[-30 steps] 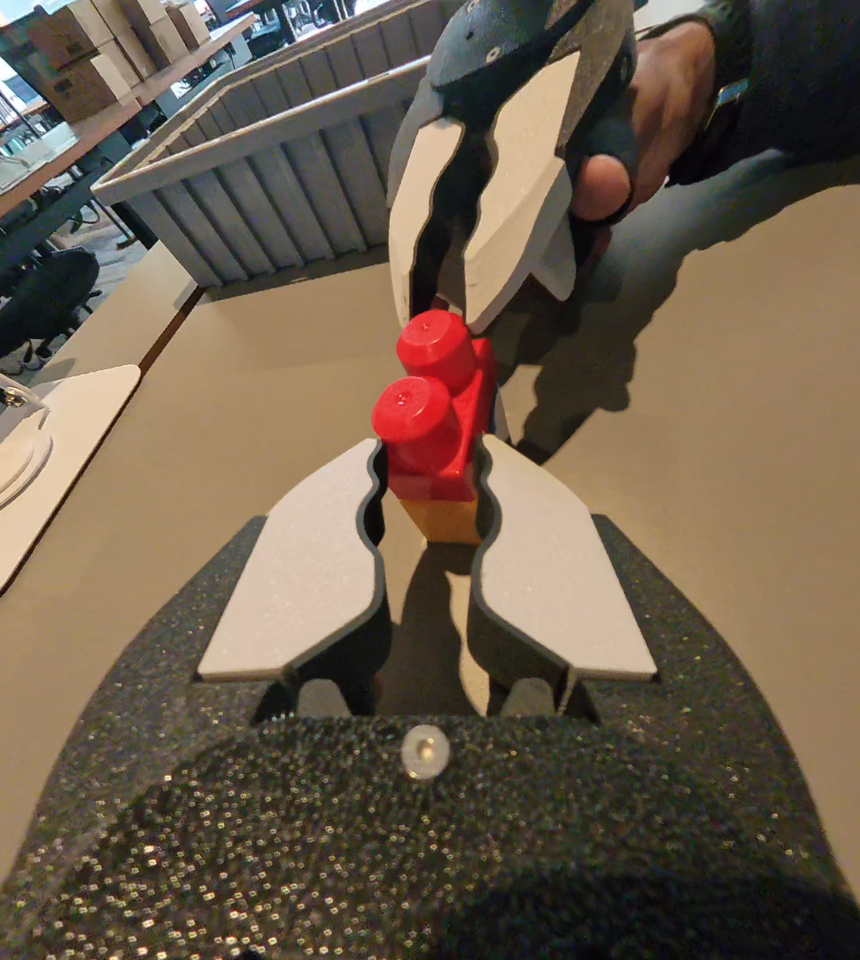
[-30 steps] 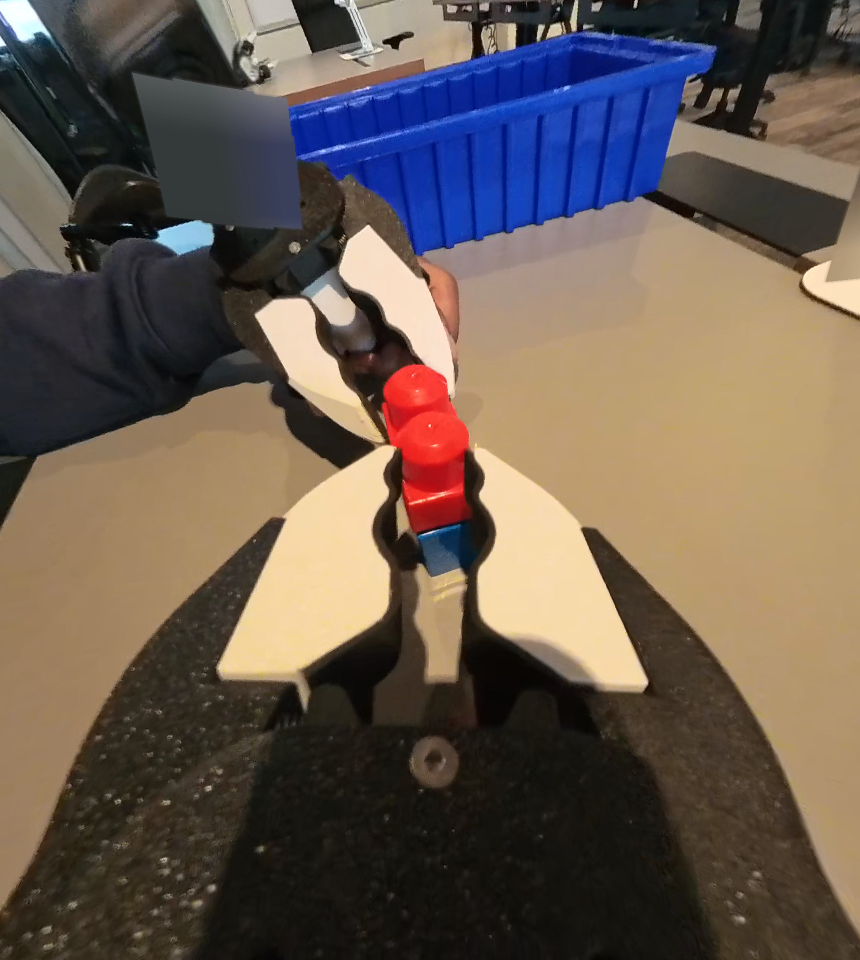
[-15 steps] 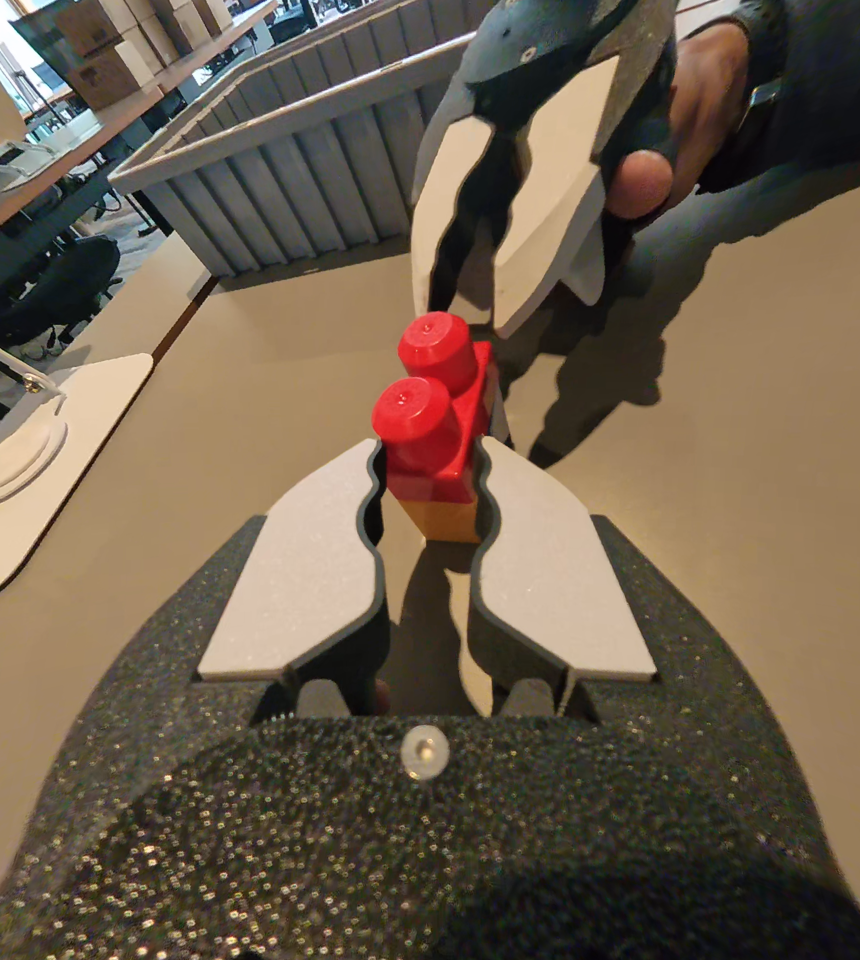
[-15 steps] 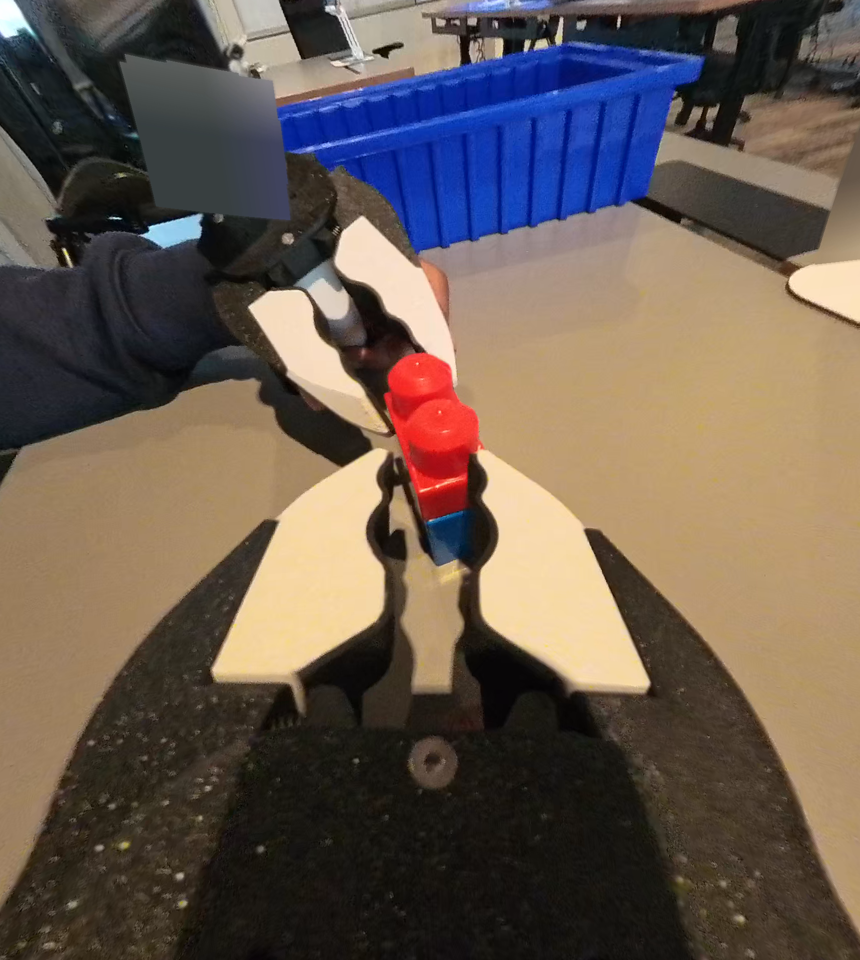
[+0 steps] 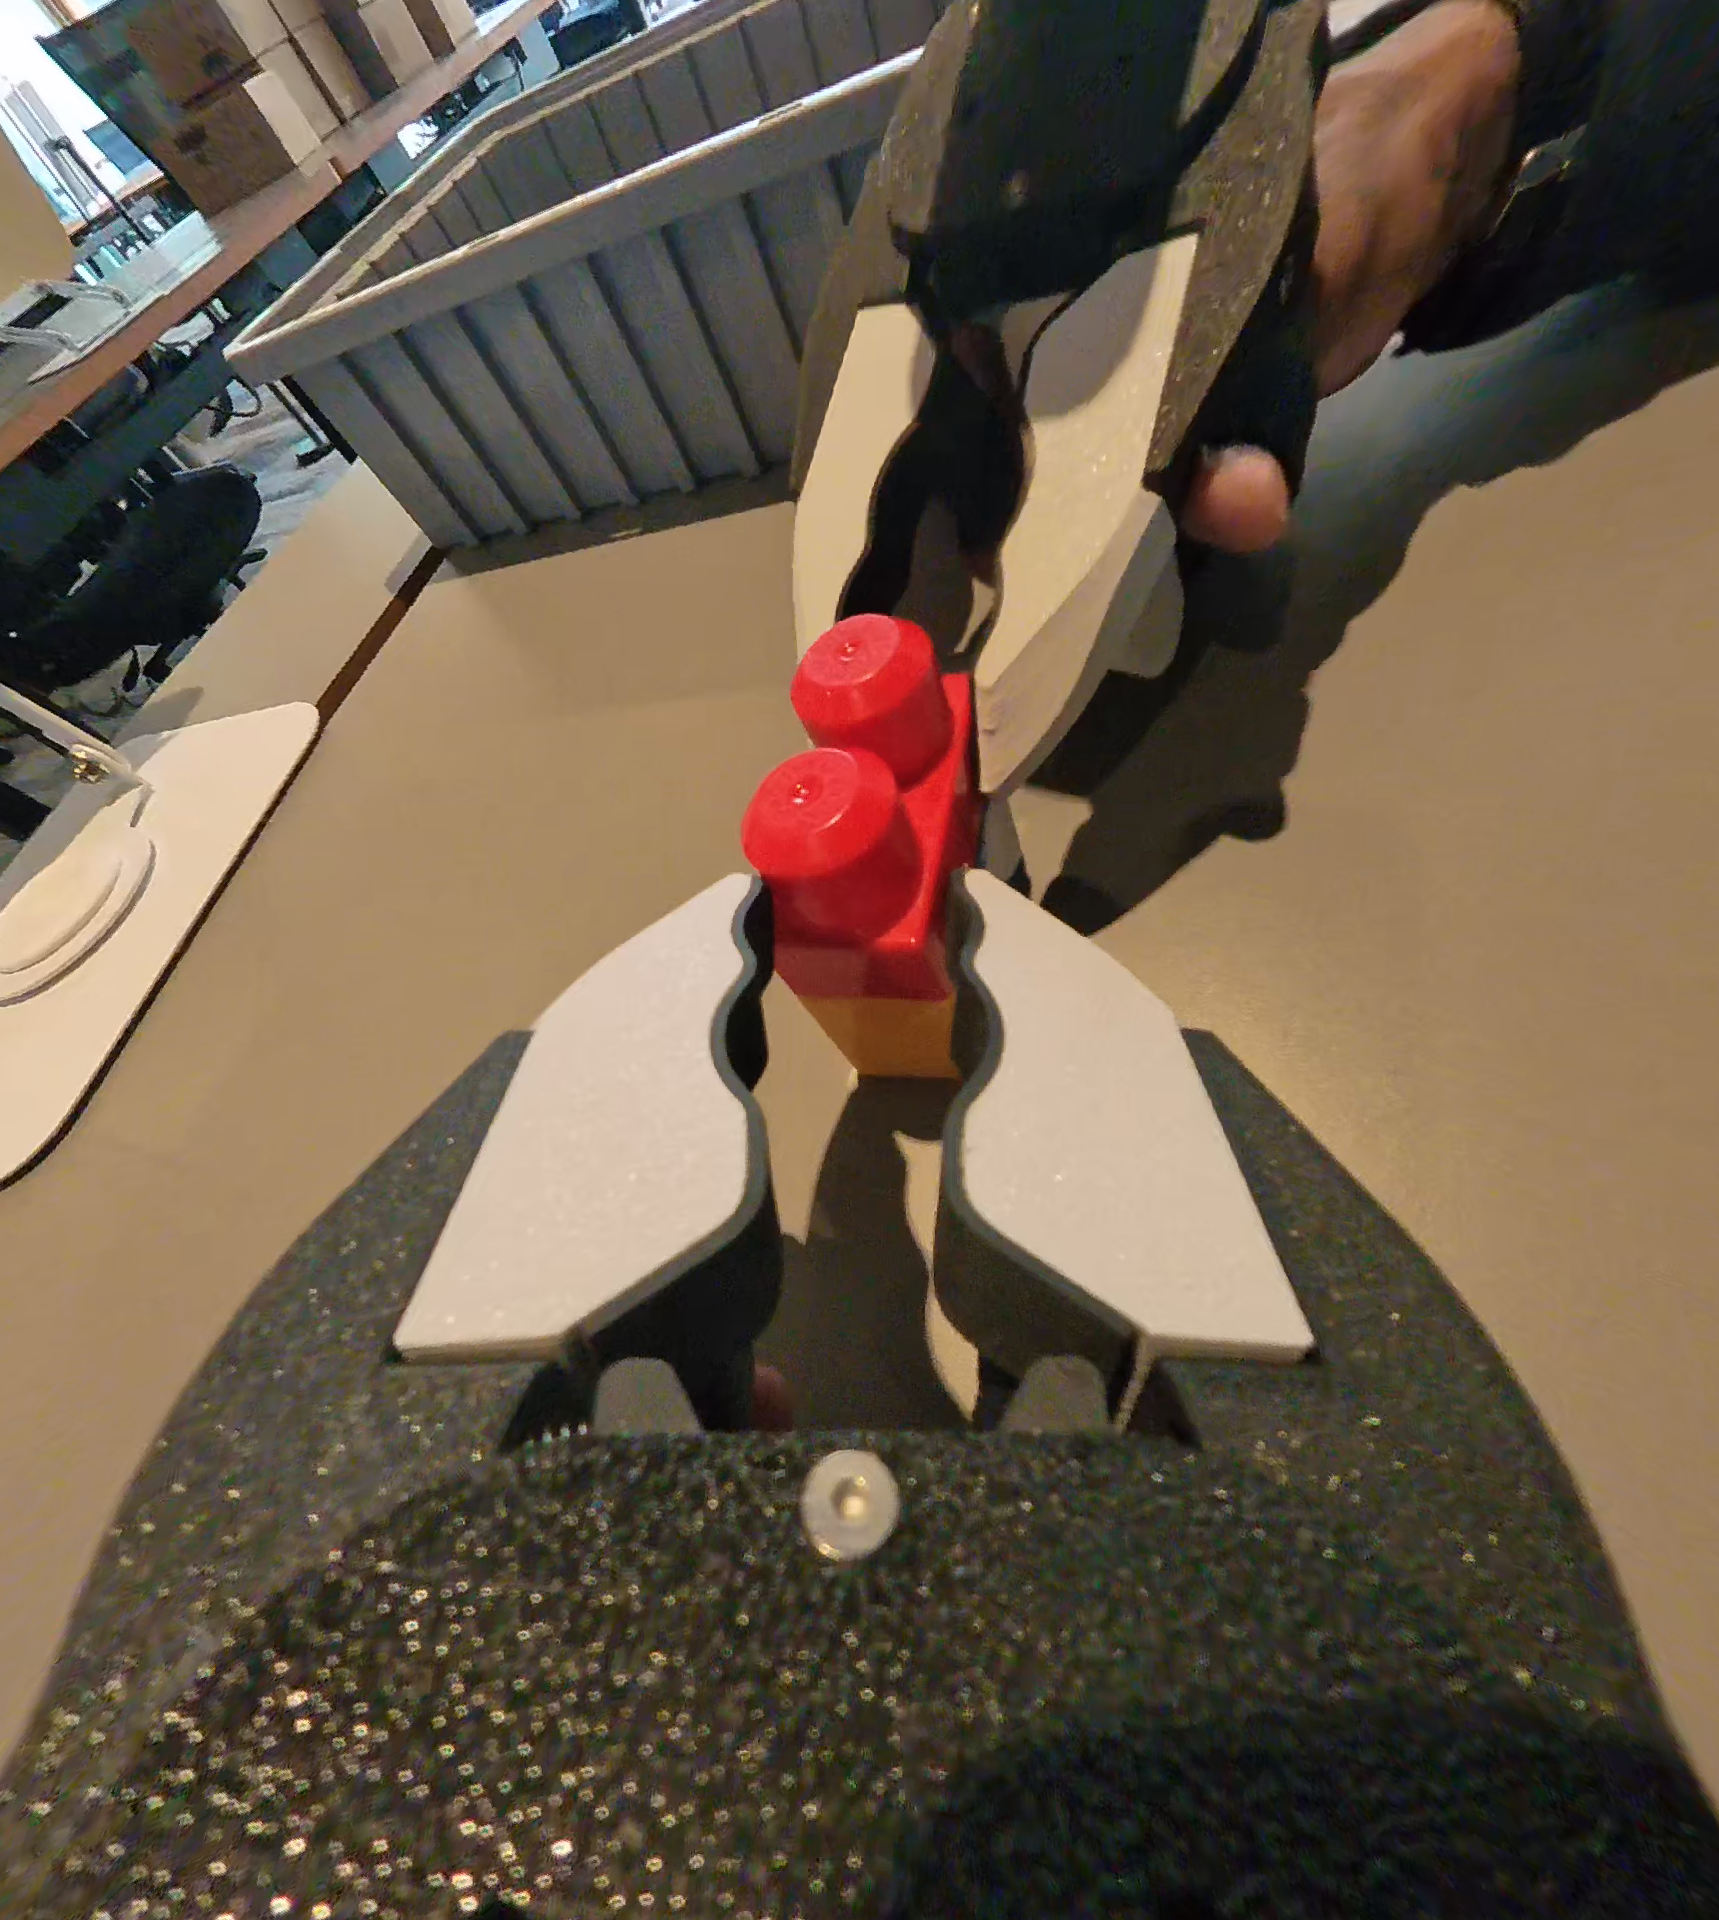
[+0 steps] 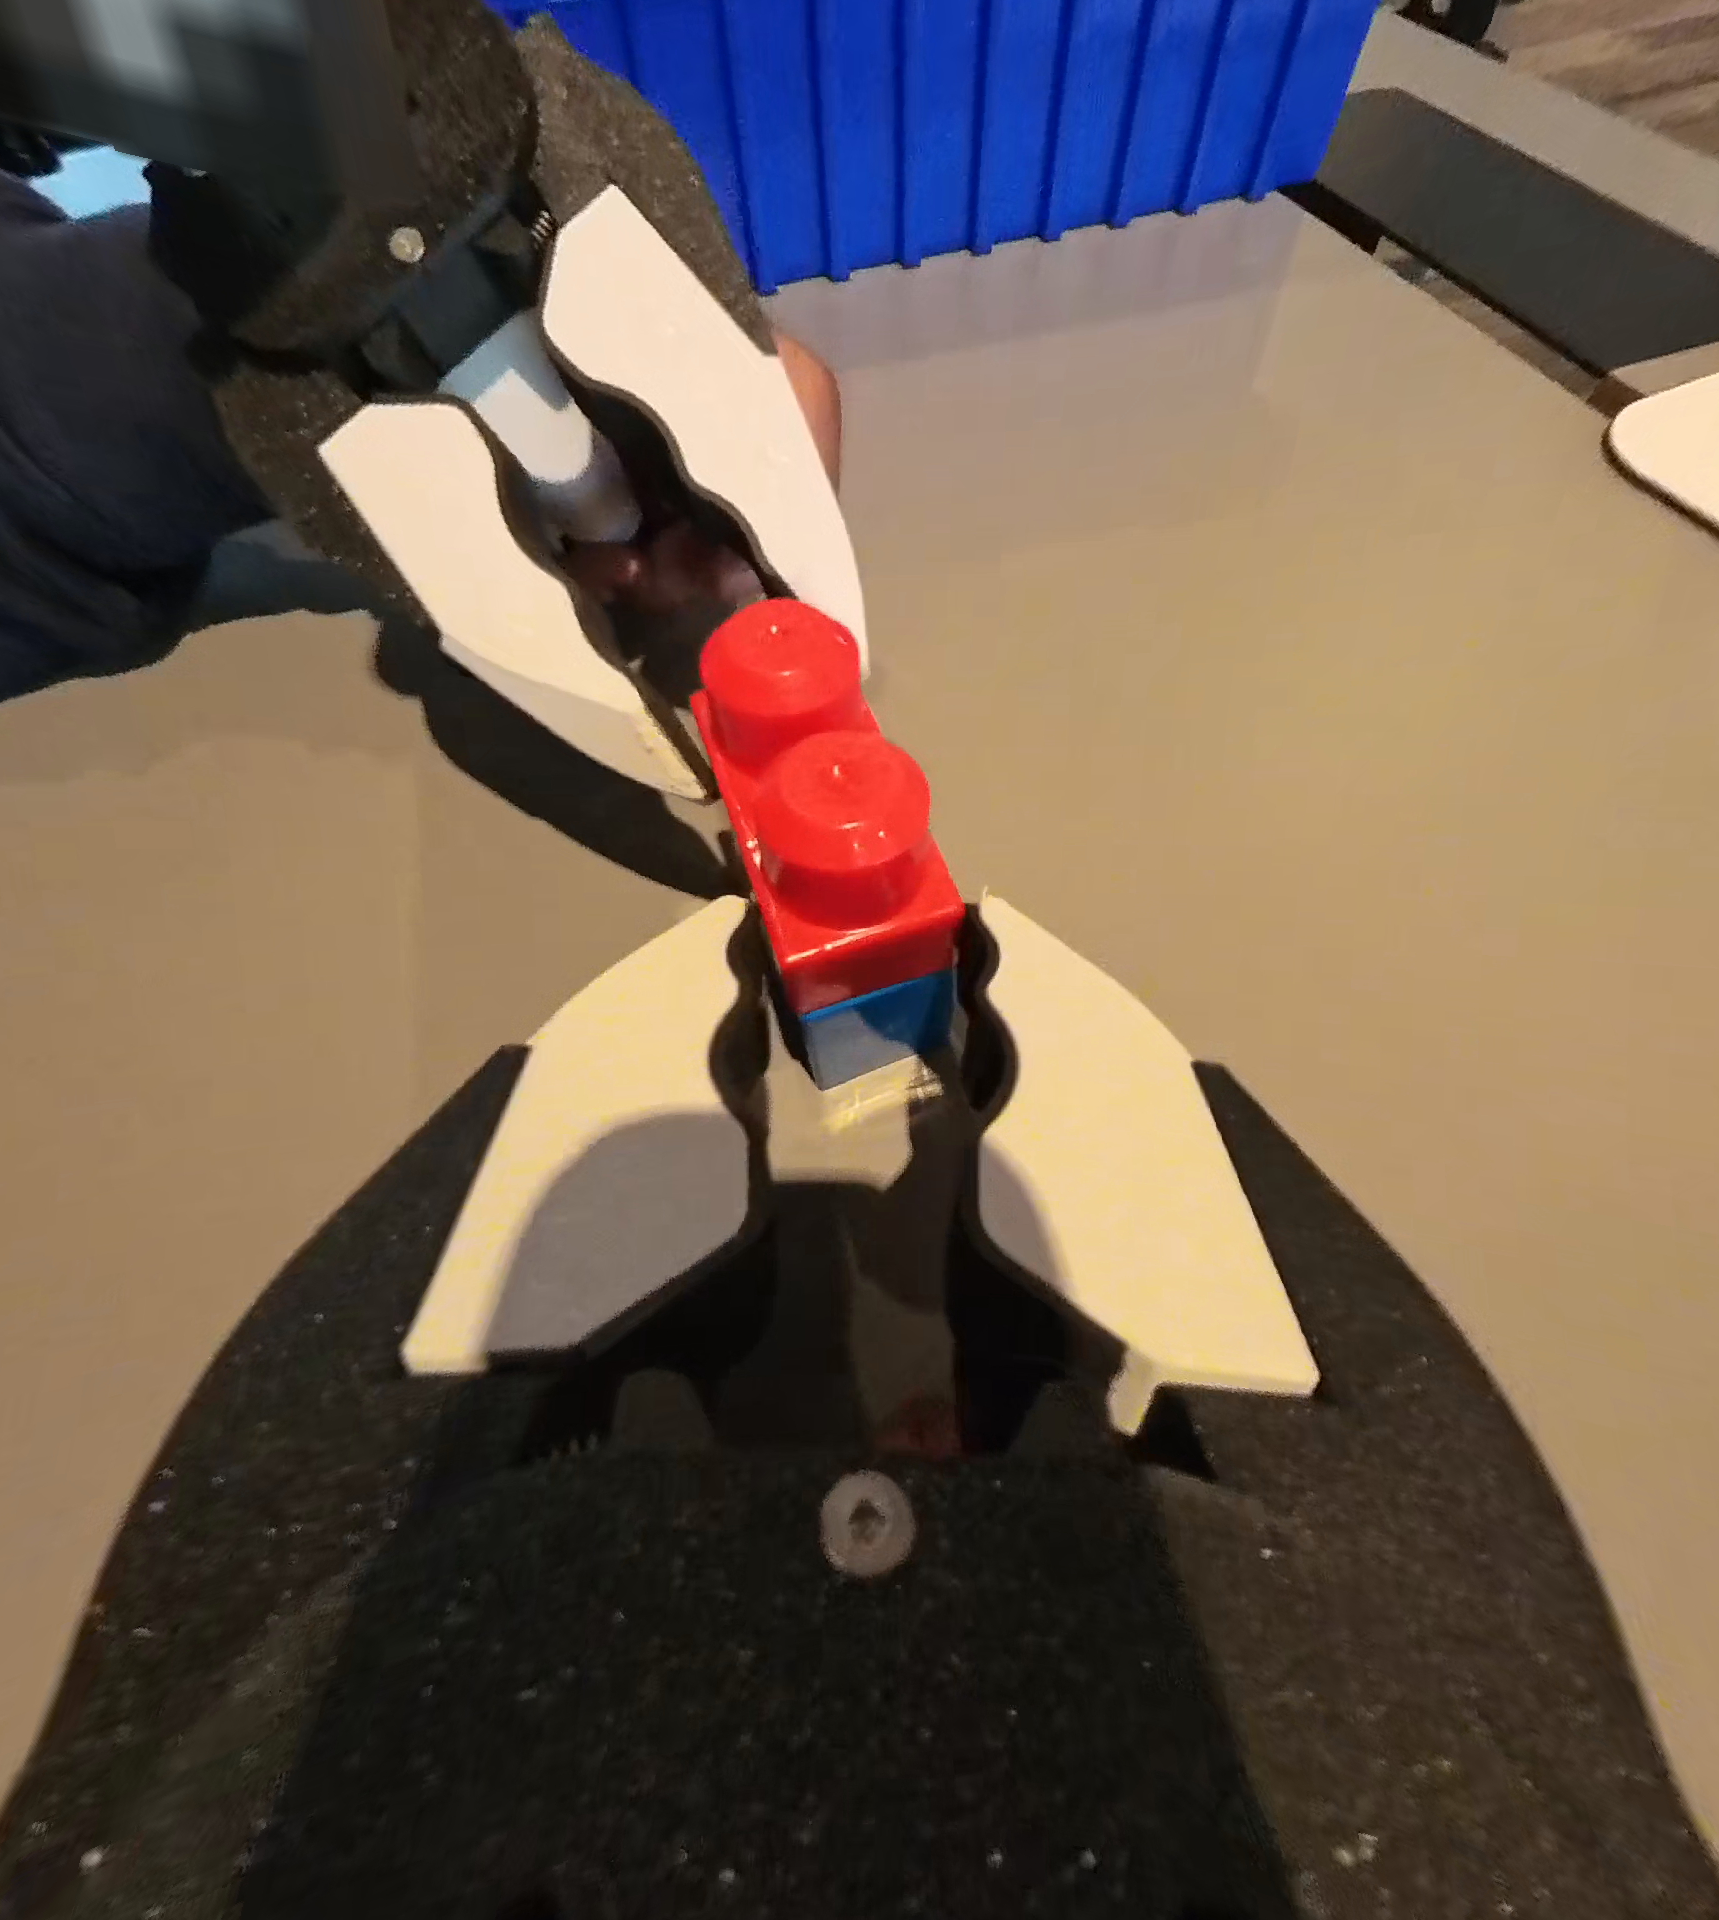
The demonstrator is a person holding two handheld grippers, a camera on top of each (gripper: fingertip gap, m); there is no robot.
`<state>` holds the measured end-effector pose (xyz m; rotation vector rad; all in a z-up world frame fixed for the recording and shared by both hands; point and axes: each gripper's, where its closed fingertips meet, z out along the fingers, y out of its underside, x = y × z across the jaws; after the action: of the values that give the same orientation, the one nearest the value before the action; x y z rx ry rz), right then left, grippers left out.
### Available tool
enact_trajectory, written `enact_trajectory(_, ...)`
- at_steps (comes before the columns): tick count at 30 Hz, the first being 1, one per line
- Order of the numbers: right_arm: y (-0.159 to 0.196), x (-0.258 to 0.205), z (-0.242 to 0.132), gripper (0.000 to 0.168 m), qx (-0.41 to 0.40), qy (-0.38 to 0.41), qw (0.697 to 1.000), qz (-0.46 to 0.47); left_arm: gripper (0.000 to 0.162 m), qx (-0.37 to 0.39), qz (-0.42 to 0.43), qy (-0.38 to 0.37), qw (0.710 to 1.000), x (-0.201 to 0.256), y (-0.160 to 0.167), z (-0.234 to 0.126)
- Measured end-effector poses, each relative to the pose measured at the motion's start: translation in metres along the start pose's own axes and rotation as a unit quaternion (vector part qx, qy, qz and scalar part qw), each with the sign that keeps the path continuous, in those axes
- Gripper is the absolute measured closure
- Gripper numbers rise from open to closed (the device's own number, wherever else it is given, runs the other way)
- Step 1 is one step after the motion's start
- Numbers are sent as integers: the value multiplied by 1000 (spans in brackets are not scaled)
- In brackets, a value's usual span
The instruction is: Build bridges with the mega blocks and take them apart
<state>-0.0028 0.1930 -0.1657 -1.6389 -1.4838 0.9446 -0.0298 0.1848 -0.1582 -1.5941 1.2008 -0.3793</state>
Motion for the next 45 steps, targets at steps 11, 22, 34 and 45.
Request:
enact_trajectory(11, 8, -4, 0, 122, -21, -2, 1000, 2, 131, -3, -4, -14, 1000, 1, -1, 1)
enact_trajectory(22, 22, 3, 13, 128, -86, 47, 995, -17, 131, -4, -15, -19, 1000, 0, -1, 1)
enact_trajectory(34, 23, 3, 12, 128, -86, 78, 993, 32, 130, -11, -18, -34, 999, 0, -1, 3)
enact_trajectory(45, 24, 3, 12, 128, -86, 77, 993, 37, 130, -13, -20, -40, 999, 0, -1, 2)
